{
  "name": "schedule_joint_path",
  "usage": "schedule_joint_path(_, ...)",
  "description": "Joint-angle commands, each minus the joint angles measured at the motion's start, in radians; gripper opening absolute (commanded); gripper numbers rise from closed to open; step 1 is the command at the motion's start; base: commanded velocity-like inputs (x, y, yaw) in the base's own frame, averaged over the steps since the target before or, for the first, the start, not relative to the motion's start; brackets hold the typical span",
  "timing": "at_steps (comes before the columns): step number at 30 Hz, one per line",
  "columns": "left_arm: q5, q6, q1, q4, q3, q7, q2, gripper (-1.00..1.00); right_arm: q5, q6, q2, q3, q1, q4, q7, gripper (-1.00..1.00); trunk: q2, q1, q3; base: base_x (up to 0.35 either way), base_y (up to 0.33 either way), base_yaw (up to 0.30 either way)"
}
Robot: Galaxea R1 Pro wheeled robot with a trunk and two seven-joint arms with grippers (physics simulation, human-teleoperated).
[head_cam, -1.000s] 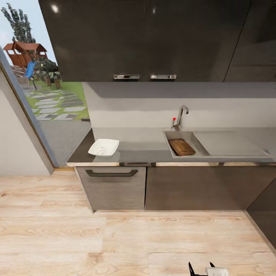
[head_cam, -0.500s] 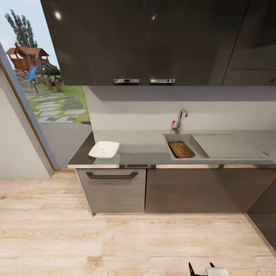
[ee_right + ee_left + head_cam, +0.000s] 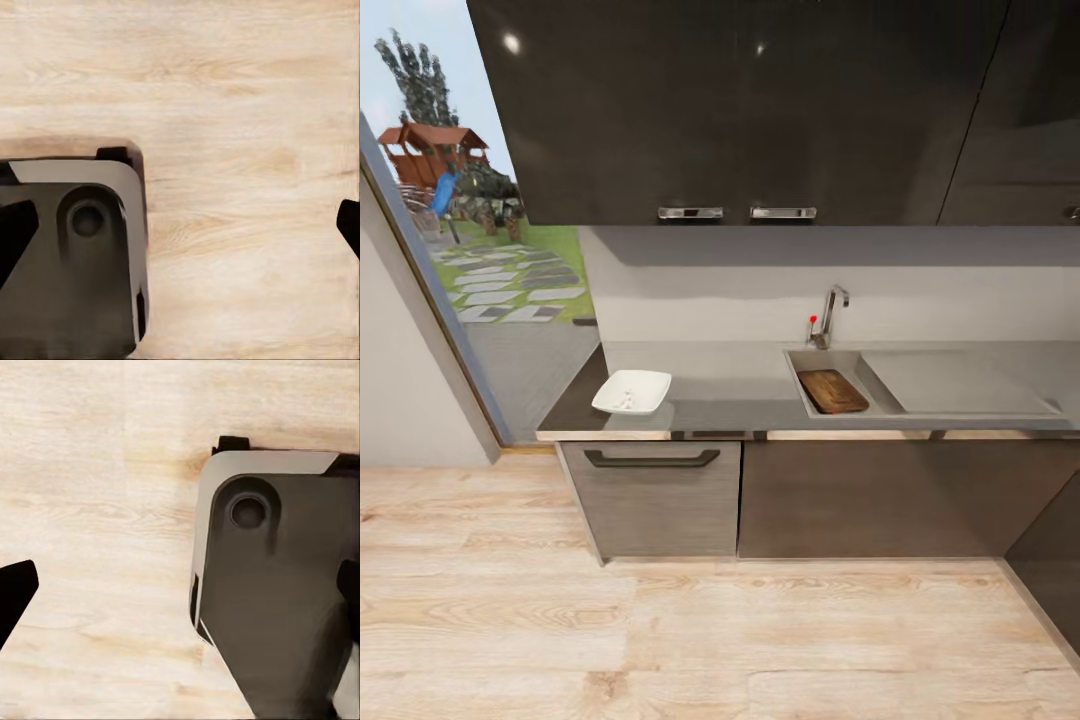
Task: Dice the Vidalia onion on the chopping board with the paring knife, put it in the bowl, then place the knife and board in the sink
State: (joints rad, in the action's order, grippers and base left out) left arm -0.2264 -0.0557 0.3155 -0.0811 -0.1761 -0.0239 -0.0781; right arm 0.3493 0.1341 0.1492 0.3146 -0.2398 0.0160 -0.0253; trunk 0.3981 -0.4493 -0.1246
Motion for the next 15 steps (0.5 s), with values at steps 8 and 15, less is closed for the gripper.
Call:
schedule_joint_path(8,-0.01,-0.029,-0.148,-0.003,-0.008,0.245,-0.065,1.0,0.011,-0.015,0.005,0.008,0.154,-0.001,-0.189,1.0,0.002,-0.001,-0.002,0.0,0.0,0.0)
schedule_joint_path(15,-0.01,-0.01,-0.162,0.001,-0.008,0.253,-0.068,1.0,0.015,-0.019,0.007,-0.03,0.164,0.006,-0.183,1.0,0.002,-0.001,-0.002,0.0,0.0,0.0)
